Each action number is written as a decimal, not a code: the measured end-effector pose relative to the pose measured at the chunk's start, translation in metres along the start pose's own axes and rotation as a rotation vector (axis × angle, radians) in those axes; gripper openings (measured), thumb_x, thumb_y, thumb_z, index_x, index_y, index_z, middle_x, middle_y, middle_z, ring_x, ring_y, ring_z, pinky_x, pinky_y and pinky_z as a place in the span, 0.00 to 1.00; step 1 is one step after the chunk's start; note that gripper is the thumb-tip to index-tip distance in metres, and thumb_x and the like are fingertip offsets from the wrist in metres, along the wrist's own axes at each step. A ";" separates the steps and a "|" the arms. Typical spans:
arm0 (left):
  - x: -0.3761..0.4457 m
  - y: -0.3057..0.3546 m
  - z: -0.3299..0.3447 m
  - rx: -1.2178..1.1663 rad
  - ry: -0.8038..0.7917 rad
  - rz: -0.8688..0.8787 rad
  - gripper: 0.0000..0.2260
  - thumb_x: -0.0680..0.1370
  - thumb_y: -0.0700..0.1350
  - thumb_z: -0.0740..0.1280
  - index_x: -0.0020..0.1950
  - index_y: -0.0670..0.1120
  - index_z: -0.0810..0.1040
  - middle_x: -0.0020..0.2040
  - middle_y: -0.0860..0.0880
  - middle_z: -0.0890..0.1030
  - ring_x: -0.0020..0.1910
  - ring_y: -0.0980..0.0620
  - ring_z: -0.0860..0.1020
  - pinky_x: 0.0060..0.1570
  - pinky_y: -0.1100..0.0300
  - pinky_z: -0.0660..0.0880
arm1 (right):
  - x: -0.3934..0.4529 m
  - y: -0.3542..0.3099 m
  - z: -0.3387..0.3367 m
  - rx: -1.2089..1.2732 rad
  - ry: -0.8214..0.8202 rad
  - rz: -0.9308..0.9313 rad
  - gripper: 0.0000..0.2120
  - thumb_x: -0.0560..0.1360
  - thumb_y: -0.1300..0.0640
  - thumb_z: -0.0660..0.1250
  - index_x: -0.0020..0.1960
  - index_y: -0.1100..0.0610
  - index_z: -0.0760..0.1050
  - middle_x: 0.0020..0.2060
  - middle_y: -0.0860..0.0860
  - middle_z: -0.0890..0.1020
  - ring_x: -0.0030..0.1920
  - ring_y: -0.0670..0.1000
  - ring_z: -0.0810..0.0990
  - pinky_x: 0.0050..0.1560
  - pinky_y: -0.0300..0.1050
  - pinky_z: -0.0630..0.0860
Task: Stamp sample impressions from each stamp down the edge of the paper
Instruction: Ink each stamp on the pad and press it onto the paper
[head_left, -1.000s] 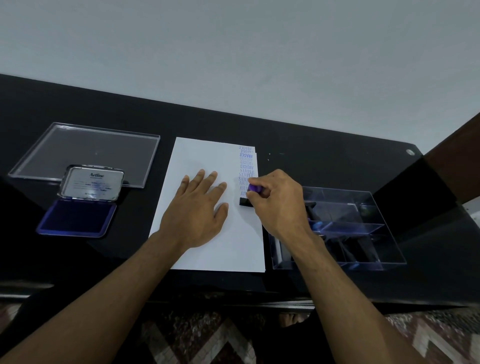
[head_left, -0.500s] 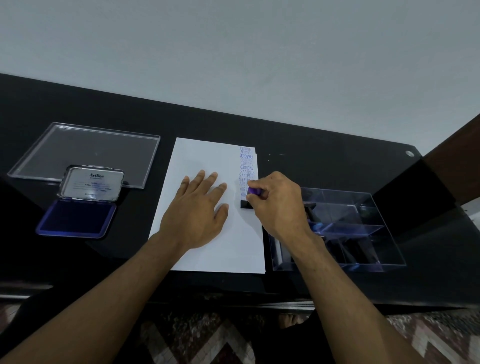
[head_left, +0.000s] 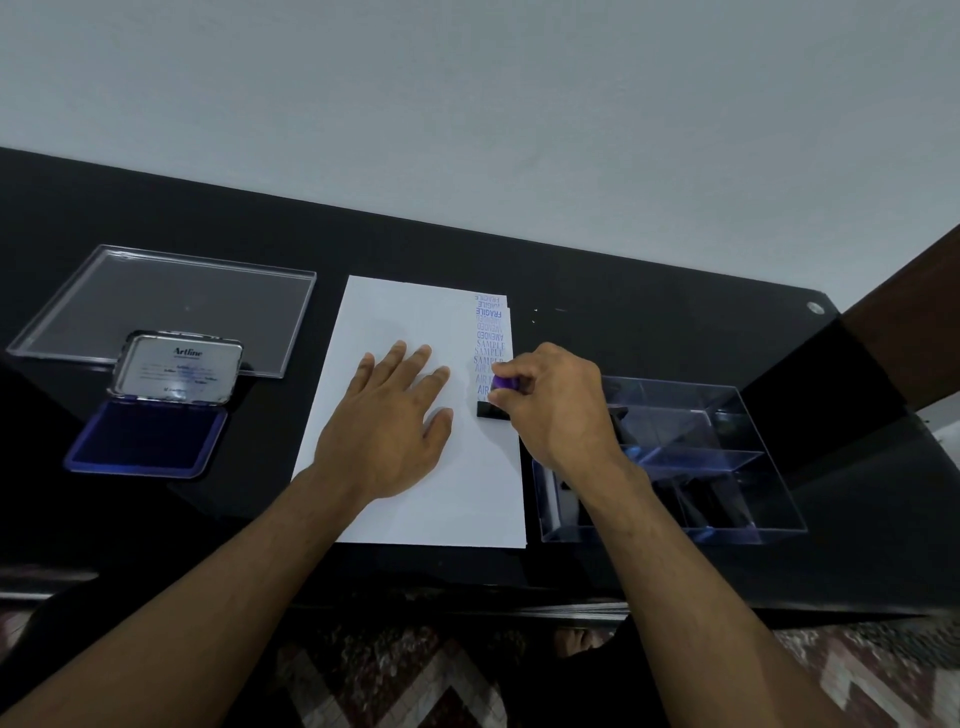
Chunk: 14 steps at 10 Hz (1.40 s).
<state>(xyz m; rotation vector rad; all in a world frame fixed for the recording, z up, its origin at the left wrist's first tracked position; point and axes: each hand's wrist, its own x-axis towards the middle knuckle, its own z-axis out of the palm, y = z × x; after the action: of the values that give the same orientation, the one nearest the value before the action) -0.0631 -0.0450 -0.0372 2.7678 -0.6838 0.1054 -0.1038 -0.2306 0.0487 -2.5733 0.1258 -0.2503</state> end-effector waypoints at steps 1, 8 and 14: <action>0.001 -0.001 0.001 0.004 -0.008 -0.003 0.29 0.81 0.63 0.46 0.79 0.54 0.64 0.82 0.50 0.58 0.81 0.47 0.52 0.79 0.46 0.47 | 0.000 0.000 -0.001 0.011 -0.010 0.007 0.14 0.72 0.57 0.76 0.57 0.56 0.83 0.50 0.50 0.81 0.48 0.48 0.81 0.55 0.44 0.80; 0.000 -0.002 0.000 0.001 -0.003 0.002 0.29 0.81 0.63 0.46 0.80 0.54 0.63 0.82 0.50 0.57 0.82 0.47 0.51 0.78 0.48 0.44 | 0.001 -0.004 -0.005 0.017 -0.051 0.045 0.13 0.73 0.57 0.76 0.57 0.56 0.83 0.51 0.50 0.81 0.48 0.48 0.80 0.57 0.46 0.80; 0.001 -0.001 0.001 -0.013 -0.011 -0.003 0.30 0.80 0.64 0.45 0.80 0.54 0.63 0.82 0.51 0.56 0.82 0.48 0.50 0.79 0.46 0.46 | 0.000 -0.005 -0.007 0.037 -0.046 0.058 0.13 0.72 0.56 0.76 0.56 0.56 0.83 0.51 0.49 0.81 0.48 0.47 0.80 0.57 0.46 0.80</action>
<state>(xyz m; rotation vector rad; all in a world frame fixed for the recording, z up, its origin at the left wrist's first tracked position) -0.0619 -0.0445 -0.0384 2.7589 -0.6813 0.0846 -0.1052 -0.2302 0.0565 -2.5322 0.1765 -0.1698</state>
